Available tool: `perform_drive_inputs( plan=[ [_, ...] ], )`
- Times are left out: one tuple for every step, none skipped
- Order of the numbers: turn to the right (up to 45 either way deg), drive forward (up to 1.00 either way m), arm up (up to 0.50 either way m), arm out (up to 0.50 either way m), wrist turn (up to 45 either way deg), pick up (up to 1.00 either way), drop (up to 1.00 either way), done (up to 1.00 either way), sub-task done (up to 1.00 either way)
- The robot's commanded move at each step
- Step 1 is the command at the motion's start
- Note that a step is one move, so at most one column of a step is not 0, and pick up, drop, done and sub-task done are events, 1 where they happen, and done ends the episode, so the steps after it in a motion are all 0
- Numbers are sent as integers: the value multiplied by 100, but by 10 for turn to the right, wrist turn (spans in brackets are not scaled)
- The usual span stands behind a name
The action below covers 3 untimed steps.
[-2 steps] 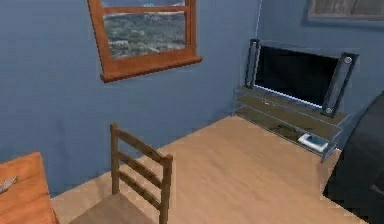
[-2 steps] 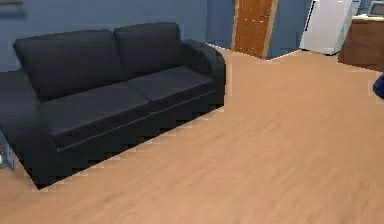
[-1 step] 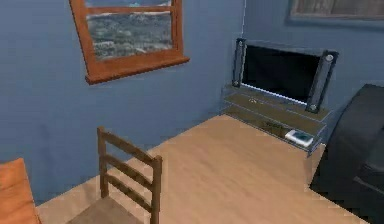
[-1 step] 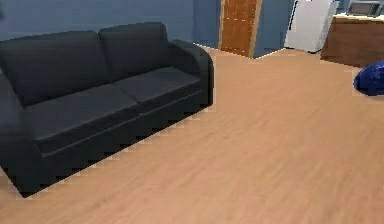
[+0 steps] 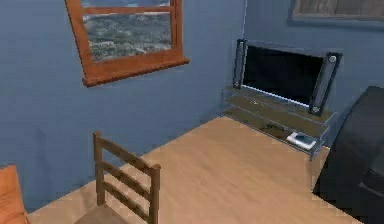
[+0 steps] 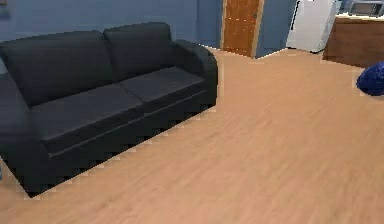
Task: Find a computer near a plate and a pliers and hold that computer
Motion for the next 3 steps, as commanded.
perform_drive_inputs(
  plan=[
    [-450,0,0,0,0,0,0,0,0],
    [-450,0,0,0,0,0,0,0,0],
    [-450,0,0,0,0,0,0,0,0]
  ],
)
